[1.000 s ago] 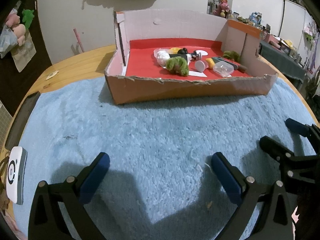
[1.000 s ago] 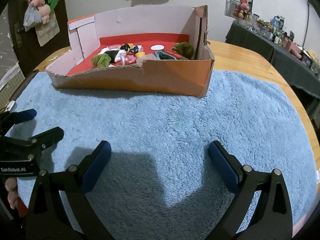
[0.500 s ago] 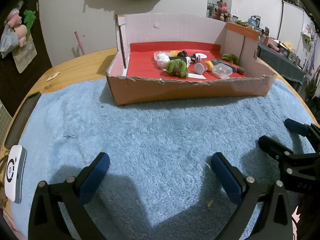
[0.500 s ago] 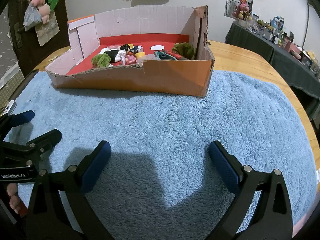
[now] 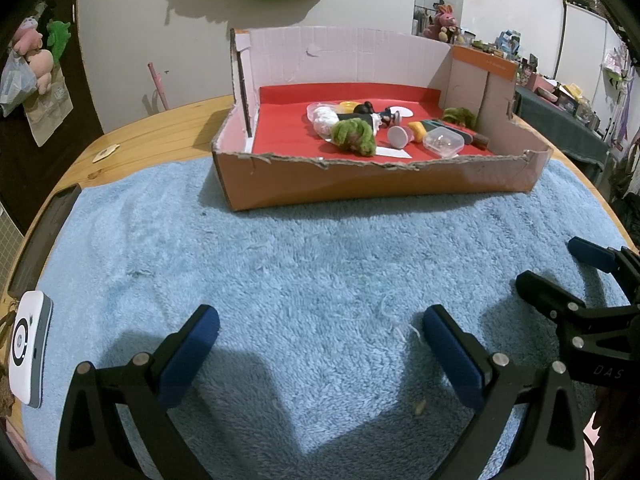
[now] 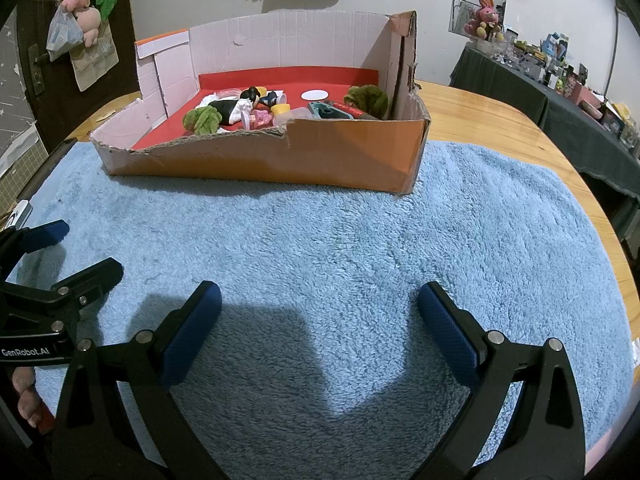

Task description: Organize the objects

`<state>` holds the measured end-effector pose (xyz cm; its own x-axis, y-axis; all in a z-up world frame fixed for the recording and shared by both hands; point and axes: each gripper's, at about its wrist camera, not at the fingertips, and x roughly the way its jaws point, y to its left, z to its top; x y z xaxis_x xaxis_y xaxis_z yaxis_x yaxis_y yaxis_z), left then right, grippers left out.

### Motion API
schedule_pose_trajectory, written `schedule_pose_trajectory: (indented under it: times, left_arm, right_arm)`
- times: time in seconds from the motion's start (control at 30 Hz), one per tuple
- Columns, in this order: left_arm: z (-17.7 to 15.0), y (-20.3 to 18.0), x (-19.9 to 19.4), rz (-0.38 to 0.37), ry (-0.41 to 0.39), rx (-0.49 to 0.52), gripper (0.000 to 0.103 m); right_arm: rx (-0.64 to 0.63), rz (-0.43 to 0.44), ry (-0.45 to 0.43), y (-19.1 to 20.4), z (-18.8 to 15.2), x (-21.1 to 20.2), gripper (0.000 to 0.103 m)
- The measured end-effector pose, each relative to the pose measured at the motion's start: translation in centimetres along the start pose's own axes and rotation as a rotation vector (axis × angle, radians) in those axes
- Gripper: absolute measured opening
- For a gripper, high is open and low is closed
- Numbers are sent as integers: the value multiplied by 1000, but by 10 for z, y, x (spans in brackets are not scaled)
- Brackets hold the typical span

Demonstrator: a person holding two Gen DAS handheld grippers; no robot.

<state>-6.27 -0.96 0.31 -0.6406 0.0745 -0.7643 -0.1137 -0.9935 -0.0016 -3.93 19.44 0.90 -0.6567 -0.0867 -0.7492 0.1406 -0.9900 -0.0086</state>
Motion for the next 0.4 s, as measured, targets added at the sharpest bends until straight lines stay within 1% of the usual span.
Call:
schedule_pose_trajectory:
  times: [0.4]
  left_arm:
    - [1, -2, 0, -3, -1, 0, 103]
  right_arm:
    - [0, 0, 0, 0, 0, 0, 101]
